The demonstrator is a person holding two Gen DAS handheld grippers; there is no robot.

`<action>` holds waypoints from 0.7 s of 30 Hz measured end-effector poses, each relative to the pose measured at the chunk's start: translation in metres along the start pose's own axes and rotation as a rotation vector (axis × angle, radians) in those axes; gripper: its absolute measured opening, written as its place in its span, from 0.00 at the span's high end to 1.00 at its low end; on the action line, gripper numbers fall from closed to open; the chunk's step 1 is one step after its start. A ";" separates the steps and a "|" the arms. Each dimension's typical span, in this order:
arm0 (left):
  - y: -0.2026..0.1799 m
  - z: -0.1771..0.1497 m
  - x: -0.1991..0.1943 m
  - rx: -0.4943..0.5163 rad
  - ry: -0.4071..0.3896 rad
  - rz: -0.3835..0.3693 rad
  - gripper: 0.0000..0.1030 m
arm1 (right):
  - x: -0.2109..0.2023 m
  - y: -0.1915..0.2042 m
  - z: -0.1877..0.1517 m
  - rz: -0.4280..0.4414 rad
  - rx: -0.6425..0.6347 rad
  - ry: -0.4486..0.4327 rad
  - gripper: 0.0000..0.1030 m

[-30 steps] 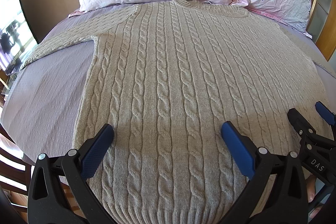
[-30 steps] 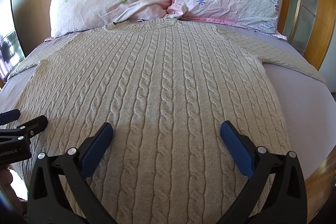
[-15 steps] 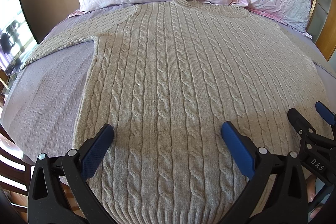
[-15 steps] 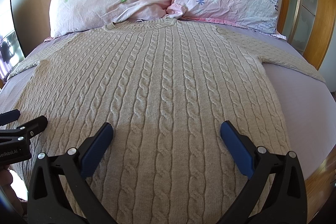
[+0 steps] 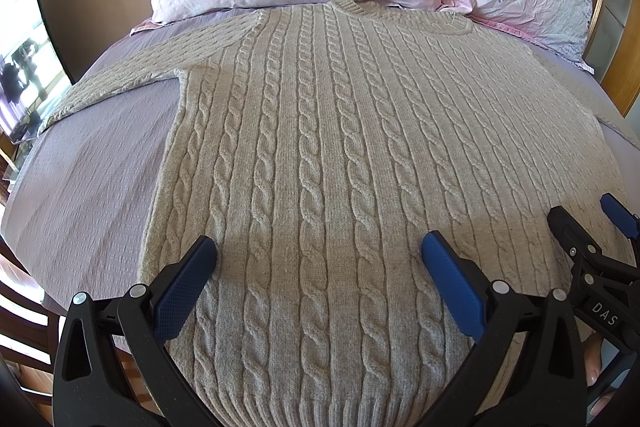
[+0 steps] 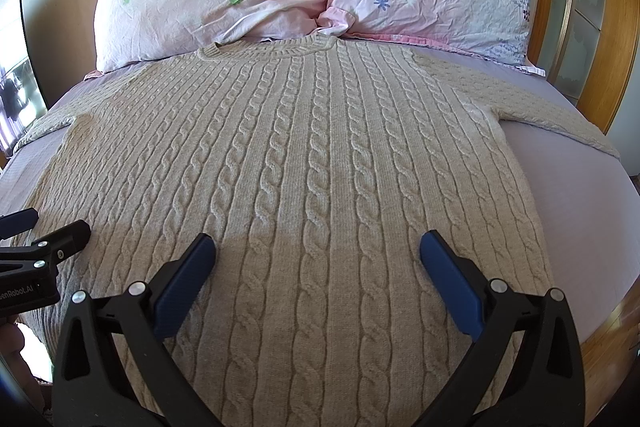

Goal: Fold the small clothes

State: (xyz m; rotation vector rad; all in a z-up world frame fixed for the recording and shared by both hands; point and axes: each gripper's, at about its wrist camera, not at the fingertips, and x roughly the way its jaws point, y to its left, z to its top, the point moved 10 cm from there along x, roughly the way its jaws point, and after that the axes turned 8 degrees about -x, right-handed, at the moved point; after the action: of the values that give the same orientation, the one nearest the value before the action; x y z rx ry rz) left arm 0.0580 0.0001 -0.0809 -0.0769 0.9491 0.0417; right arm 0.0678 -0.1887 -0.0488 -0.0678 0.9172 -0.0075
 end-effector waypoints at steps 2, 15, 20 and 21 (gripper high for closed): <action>0.000 0.000 0.000 0.000 0.001 0.000 0.01 | 0.000 0.000 0.000 0.002 -0.004 0.001 0.02; -0.006 0.008 0.003 0.084 0.066 -0.034 0.01 | -0.045 -0.122 0.056 0.134 0.210 -0.158 0.02; 0.006 0.049 -0.015 0.028 -0.116 -0.120 0.01 | -0.029 -0.333 0.052 -0.069 0.716 -0.152 0.37; 0.011 0.061 -0.020 0.005 -0.181 -0.136 0.01 | -0.018 -0.366 0.042 -0.087 0.817 -0.119 0.46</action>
State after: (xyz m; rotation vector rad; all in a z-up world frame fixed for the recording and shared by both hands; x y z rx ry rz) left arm 0.0948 0.0165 -0.0294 -0.1303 0.7615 -0.0781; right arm 0.0984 -0.5507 0.0140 0.6439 0.7357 -0.4516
